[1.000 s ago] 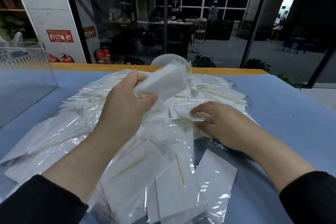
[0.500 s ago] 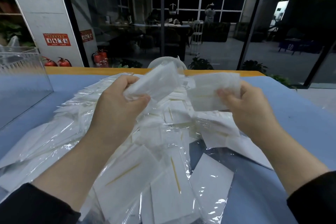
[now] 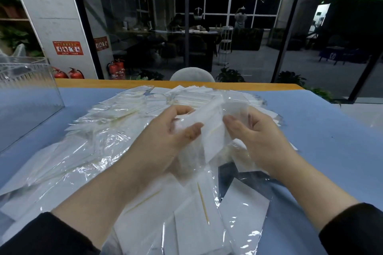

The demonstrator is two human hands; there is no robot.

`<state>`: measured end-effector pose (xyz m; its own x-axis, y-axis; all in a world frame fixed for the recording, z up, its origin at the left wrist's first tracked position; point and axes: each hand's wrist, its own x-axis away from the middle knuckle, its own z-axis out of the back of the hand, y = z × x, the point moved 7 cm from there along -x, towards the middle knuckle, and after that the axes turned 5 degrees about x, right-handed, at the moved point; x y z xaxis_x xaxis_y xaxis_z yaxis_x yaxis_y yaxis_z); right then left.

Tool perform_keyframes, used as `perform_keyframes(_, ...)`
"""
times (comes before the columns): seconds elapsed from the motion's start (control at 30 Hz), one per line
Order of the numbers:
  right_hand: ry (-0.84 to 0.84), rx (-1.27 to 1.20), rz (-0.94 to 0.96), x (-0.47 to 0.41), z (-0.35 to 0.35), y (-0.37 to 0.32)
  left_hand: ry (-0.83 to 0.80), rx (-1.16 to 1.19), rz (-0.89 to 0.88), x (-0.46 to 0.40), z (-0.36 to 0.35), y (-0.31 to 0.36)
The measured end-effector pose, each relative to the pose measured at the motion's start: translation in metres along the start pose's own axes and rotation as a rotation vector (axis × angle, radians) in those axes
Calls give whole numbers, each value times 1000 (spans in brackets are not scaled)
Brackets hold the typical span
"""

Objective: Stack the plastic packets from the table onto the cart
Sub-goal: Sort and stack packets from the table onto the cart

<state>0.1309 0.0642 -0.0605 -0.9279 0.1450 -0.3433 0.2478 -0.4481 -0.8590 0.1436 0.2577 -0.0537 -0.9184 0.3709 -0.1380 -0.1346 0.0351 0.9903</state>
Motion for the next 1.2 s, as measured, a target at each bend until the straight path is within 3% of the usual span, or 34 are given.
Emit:
perform_keyframes(0.13,43,96,7,-1,1,3,-62,-92,46,2,-5,-10)
perform_keyframes(0.23,70,140,37,-2,2,0,-95,-19,63,4,-10,-13)
perform_keyframes(0.33,80,134,57,-1,1,-1,-30,-62,-28,2,-9,-7)
perform_keyframes(0.5,-114,-116,71,5,13,-15,-129,-141,-133,-1,-7,11)
perform_keyframes(0.67,-113,-46,99,44,71,-40,-250,-231,-208,6,-51,53)
perform_keyframes(0.77,38,-101,146,78,124,-52,-170,-281,-297,17,-96,77)
perform_keyframes(0.9,183,-58,95,122,181,-33,-72,-45,-200,42,-170,63)
perform_keyframes(1.0,196,71,-66,150,200,13,59,0,-92,48,-218,22)
perform_keyframes(1.1,68,363,-229,174,203,55,135,-42,-14,45,-244,-20)
perform_keyframes(1.2,123,378,-177,183,213,60,169,14,-42,51,-248,-31)
